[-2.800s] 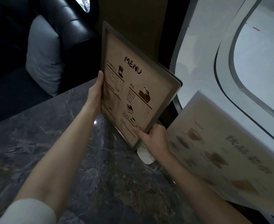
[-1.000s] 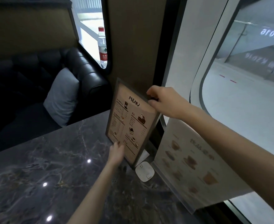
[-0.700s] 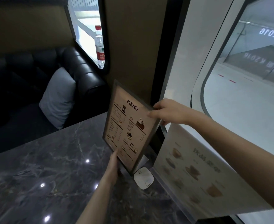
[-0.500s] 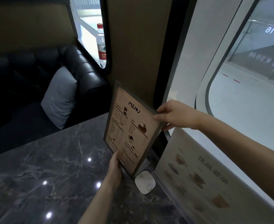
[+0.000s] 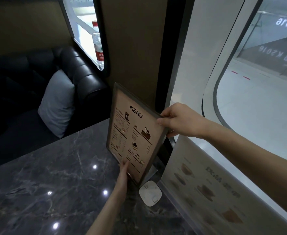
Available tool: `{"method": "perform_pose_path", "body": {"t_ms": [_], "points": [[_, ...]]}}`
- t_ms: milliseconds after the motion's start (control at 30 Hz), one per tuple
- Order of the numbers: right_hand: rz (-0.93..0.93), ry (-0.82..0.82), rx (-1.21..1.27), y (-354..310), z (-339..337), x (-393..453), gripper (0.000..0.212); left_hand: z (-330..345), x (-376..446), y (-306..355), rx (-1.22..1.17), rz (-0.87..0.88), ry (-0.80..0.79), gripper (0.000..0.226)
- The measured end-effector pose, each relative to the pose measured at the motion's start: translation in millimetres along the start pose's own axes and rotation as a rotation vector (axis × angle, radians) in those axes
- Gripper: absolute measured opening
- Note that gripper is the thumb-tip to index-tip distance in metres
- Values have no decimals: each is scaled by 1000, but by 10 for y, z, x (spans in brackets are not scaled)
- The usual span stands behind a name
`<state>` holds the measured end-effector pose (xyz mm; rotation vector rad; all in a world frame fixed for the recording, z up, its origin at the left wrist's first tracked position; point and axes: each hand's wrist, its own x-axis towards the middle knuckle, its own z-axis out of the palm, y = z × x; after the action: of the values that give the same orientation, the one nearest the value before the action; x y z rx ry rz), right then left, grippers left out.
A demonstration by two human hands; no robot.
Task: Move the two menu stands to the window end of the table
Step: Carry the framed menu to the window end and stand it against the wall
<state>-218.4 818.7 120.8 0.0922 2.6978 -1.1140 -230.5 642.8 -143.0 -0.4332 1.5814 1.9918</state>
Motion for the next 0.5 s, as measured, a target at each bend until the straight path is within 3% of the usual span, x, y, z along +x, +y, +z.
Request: {"method": "perform_pose_path", "body": {"t_ms": [100, 167, 300, 500], "points": [[-4, 21, -37, 54, -44, -1, 30, 114, 37, 68, 37, 33, -48, 60], [-1, 42, -39, 93, -73, 4, 31, 162, 95, 71, 35, 35, -73, 57], [34, 55, 0, 135, -126, 10, 29, 213, 166, 32, 20, 23, -90, 74], [41, 55, 38, 170, -161, 30, 30, 294, 174, 19, 60, 82, -100, 81]]}}
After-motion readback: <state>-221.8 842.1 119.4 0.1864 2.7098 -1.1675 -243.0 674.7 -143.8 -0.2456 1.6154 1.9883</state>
